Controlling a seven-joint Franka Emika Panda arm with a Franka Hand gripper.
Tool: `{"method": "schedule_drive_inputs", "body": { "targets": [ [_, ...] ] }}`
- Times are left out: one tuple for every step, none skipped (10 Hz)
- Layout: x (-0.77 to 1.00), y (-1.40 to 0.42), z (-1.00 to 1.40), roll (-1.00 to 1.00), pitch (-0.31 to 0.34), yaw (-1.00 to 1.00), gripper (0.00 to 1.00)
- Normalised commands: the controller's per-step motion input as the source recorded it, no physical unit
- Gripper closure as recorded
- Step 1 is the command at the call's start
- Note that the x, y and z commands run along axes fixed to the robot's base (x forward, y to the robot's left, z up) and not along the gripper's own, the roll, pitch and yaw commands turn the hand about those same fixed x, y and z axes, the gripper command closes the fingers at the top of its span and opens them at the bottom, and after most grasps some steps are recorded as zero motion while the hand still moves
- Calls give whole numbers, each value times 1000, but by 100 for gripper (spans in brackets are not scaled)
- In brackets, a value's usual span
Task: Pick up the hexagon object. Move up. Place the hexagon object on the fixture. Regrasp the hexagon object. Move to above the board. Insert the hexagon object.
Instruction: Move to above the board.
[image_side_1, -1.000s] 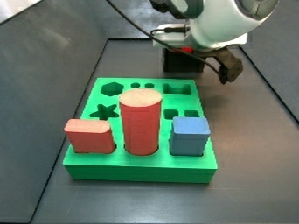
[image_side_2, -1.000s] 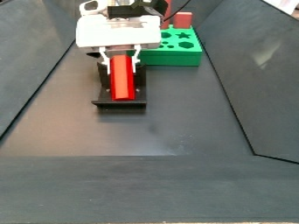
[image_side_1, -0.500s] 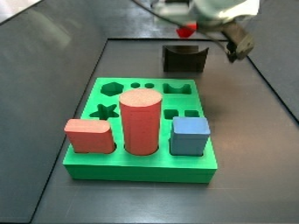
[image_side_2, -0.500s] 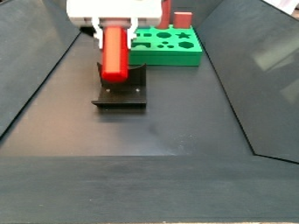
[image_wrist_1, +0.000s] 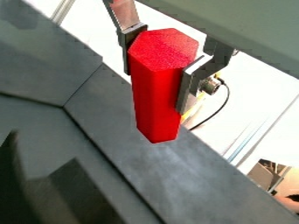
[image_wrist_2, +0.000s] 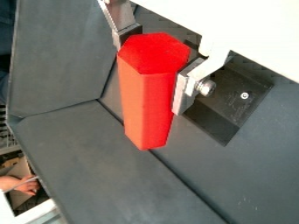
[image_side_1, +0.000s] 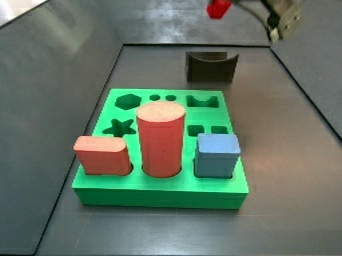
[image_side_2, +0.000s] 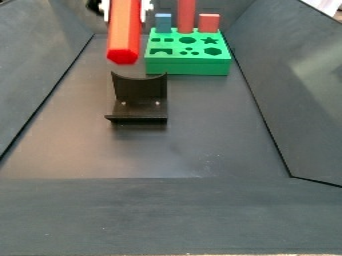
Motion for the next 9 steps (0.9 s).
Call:
{"method": "schedule_drive_inputs", "body": {
  "targets": [
    [-41, 43, 1000, -88, 149, -26, 100],
    [-44, 39, 1000, -77, 152, 8, 100],
    [-45, 33, 1000, -58, 142, 47, 100],
    [-43, 30, 1000, -51, 134, 62, 100],
    [-34, 22, 1000, -50, 118, 87, 100],
    [-27, 19, 1000, -46, 112, 97, 100],
    [-9, 7, 901, -43, 101, 105, 100],
    [-1, 1, 785, -46, 97, 106, 100],
    [6, -8, 565, -41, 88, 107, 100]
  ]
}}
